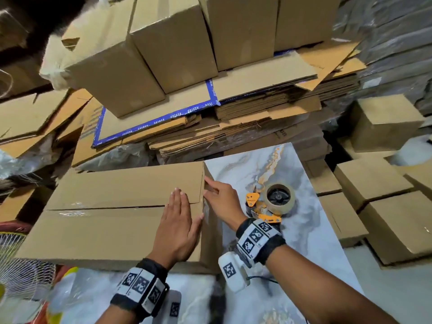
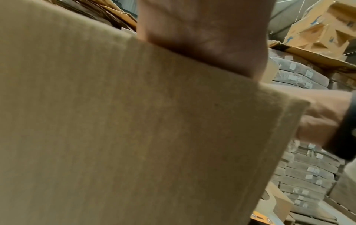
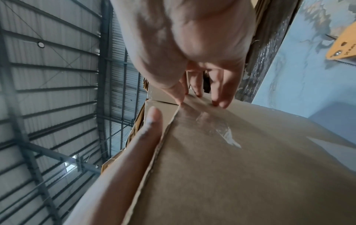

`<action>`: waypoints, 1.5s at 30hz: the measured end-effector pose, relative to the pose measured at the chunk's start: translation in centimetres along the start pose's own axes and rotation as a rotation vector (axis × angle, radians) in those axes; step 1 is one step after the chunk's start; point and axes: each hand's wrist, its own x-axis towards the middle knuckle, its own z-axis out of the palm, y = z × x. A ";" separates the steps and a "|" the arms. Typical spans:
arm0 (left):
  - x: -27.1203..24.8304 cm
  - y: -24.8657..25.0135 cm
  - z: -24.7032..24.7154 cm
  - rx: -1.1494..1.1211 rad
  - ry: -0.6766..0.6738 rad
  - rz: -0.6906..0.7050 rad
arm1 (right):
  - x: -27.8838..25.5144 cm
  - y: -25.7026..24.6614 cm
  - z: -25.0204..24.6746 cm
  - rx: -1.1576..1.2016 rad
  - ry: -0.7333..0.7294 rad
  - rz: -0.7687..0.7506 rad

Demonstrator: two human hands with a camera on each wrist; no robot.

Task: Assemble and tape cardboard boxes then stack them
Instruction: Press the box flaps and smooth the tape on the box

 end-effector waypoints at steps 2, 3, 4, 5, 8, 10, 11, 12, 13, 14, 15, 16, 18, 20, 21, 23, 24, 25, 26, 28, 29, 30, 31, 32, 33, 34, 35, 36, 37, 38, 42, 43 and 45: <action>-0.3 -0.1 -0.4 -0.009 -0.035 0.079 | 0.1 0.0 -0.3 0.002 -0.023 -0.005; -0.4 -0.2 -0.7 -0.014 -0.054 0.136 | 0.2 -0.1 -0.4 -0.006 -0.025 -0.011; -0.4 -0.4 -1.1 -0.022 -0.070 0.188 | 0.2 -0.1 -0.3 -0.021 -0.022 -0.012; -0.5 -0.6 -1.3 -0.029 -0.079 0.227 | 0.2 0.0 -0.2 -0.035 -0.016 -0.012; -0.5 -1.1 -1.6 -0.040 -0.064 0.287 | 0.0 0.2 0.4 -0.055 0.003 -0.023; -0.4 -1.7 -1.7 -0.022 -0.059 0.270 | -0.2 0.1 0.6 -0.067 0.028 -0.027; -0.4 -2.0 -1.7 -0.012 -0.055 0.235 | -0.1 0.1 0.7 -0.070 0.043 -0.023; -0.5 -2.4 -1.8 -0.005 -0.049 0.191 | -0.1 0.0 0.8 -0.076 0.057 -0.019; -0.5 -2.8 -1.8 0.002 -0.044 0.148 | 0.0 0.0 1.0 -0.090 0.068 -0.012; -0.6 -3.1 -1.9 0.006 -0.042 0.116 | -0.1 -0.1 1.1 -0.110 0.082 -0.007; -0.7 -3.3 -1.9 0.006 -0.045 0.099 | -0.3 -0.4 1.2 -0.138 0.100 -0.007; -0.8 -3.5 -1.9 -0.003 -0.048 0.095 | -0.5 -0.8 1.4 -0.177 0.125 -0.010; -0.7 -3.9 -1.9 -0.019 -0.070 0.126 | -1.4 -1.8 1.9 -0.312 0.201 -0.046; -0.6 -4.9 -2.1 -0.019 -0.109 0.221 | -2.7 -2.8 3.0 -0.484 0.202 -0.112; -0.6 -5.7 -2.2 -0.018 -0.112 0.281 | -3.3 -3.1 3.9 -0.572 0.147 -0.149; -0.7 -7.8 -2.4 -0.006 -0.107 0.371 | -4.2 -2.8 5.4 -0.725 0.018 -0.171; -0.9 -9.1 -2.4 0.005 -0.094 0.381 | -4.5 -2.5 5.9 -0.786 -0.026 -0.161; -1.0 -10.5 -2.4 0.015 -0.077 0.367 | -4.7 -2.3 6.1 -0.840 -0.043 -0.145; -1.2 -11.9 -2.5 0.026 -0.061 0.339 | -5.0 -2.3 6.1 -0.888 -0.045 -0.132; -1.5 -14.2 -2.6 0.039 -0.053 0.287 | -5.3 -2.8 6.2 -0.971 -0.033 -0.101; -1.6 -14.9 -2.6 0.039 -0.056 0.276 | -5.4 -3.2 6.4 -1.004 -0.027 -0.072; -1.6 -15.2 -2.7 0.042 -0.058 0.273 | -5.4 -3.7 6.9 -1.037 -0.015 -0.038; -1.6 -15.1 -2.6 0.050 -0.058 0.277 | -5.5 -4.0 7.6 -1.073 0.000 -0.008; -1.4 -14.9 -2.5 0.057 -0.057 0.285 | -5.5 -4.4 8.7 -1.105 0.009 0.007; -1.2 -14.7 -2.4 0.057 -0.053 0.294 | -5.6 -4.5 9.9 -1.134 0.001 0.004; -1.1 -14.6 -2.3 0.053 -0.054 0.306 | -5.7 -4.6 11.2 -1.157 -0.019 -0.007; -0.9 -14.9 -2.3 0.051 -0.057 0.319 | -5.8 -4.4 12.2 -1.174 -0.036 -0.015; -0.9 -15.6 -2.4 0.050 -0.058 0.331 | -6.0 -4.2 12.9 -1.183 -0.041 -0.015; -0.9 -16.5 -2.5 0.044 -0.051 0.335 | -6.1 -4.0 13.2 -1.175 -0.035 -0.005; -1.0 -17.6 -2.6 0.035 -0.040 0.326 | -6.2 -4.0 13.3 -1.155 -0.025 0.011; -1.7 -20.2 -2.9 0.045 -0.038 0.255 | -6.0 -4.9 14.4 -1.103 0.037 0.082; -1.6 -20.2 -2.8 0.050 -0.053 0.264 | -5.7 -5.3 15.3 -1.099 0.039 0.076; -1.3 -20.1 -2.7 0.043 -0.077 0.303 | -5.2 -5.8 17.5 -1.086 -0.013 0.032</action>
